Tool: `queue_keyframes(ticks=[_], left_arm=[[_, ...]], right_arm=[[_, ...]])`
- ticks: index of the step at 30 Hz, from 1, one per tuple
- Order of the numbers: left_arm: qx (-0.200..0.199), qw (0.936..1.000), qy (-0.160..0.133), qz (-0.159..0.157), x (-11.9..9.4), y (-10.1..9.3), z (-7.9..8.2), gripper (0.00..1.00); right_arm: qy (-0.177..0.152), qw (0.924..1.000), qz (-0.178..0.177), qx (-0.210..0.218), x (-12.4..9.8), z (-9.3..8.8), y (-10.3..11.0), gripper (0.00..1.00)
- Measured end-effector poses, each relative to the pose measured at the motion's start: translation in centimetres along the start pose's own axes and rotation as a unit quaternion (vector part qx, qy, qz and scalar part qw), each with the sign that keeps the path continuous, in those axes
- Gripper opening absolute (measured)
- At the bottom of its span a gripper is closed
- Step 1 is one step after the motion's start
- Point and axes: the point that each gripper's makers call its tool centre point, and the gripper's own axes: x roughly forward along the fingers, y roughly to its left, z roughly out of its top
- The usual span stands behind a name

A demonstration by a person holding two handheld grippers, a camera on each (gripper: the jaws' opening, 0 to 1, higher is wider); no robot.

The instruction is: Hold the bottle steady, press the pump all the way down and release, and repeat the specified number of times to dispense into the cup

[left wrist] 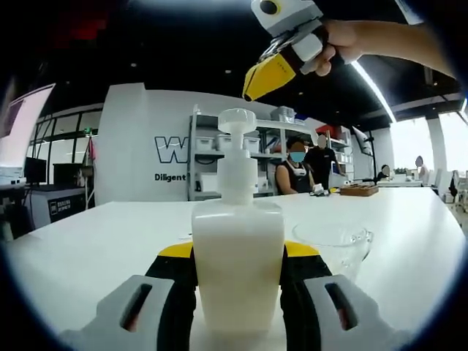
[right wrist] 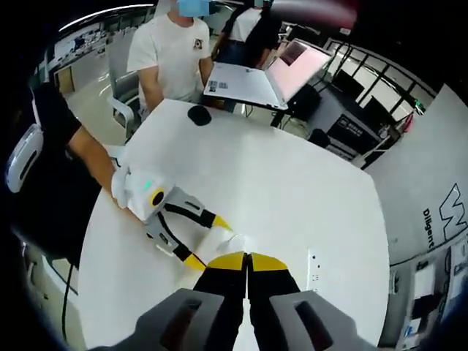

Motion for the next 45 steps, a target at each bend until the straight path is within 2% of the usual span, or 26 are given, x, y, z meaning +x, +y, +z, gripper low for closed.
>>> queue_keyframes(ticks=[9, 15, 16, 28, 31, 36, 38, 39, 45], left_arm=[[0.000, 1.0000, 0.001, -0.001, 0.0, 0.0, 0.0, 0.42], [0.000, 1.0000, 0.001, 0.000, 0.0, 0.0, -0.1, 0.42], [0.000, 1.0000, 0.002, 0.000, 0.0, 0.0, -0.1, 0.42], [0.000, 1.0000, 0.008, -0.002, 0.0, 0.0, -0.1, 0.42], [0.000, 1.0000, 0.009, -0.002, 0.0, 0.0, -0.2, 0.42], [0.000, 0.9999, 0.015, -0.005, 0.0, 0.0, -0.2, 0.42], [0.000, 0.9998, 0.019, -0.006, 0.0, 0.0, -0.3, 0.42], [0.000, 0.9998, 0.021, -0.007, 0.0, 0.0, -0.3, 0.42], [0.000, 0.9997, 0.024, -0.008, 0.0, -0.1, -0.4, 0.42]], right_arm=[[0.036, 0.9992, 0.011, -0.013, 0.3, 0.0, 0.6, 0.00], [0.068, 0.9973, 0.020, -0.022, 1.0, -0.3, 0.8, 0.00], [0.084, 0.9958, 0.022, -0.030, 1.2, -0.6, 0.9, 0.00], [0.109, 0.9924, 0.042, -0.039, 1.7, -0.2, 0.9, 0.00], [0.129, 0.9891, 0.051, -0.049, 1.9, -0.5, 1.0, 0.00], [0.138, 0.9875, 0.059, -0.049, 2.1, -0.4, 0.9, 0.00], [0.154, 0.9845, 0.067, -0.051, 2.2, -0.7, 1.2, 0.00], [0.151, 0.9853, 0.061, -0.053, 2.3, -0.5, 1.0, 0.00], [0.166, 0.9820, 0.073, -0.052, 2.2, -0.7, 1.0, 0.00]])
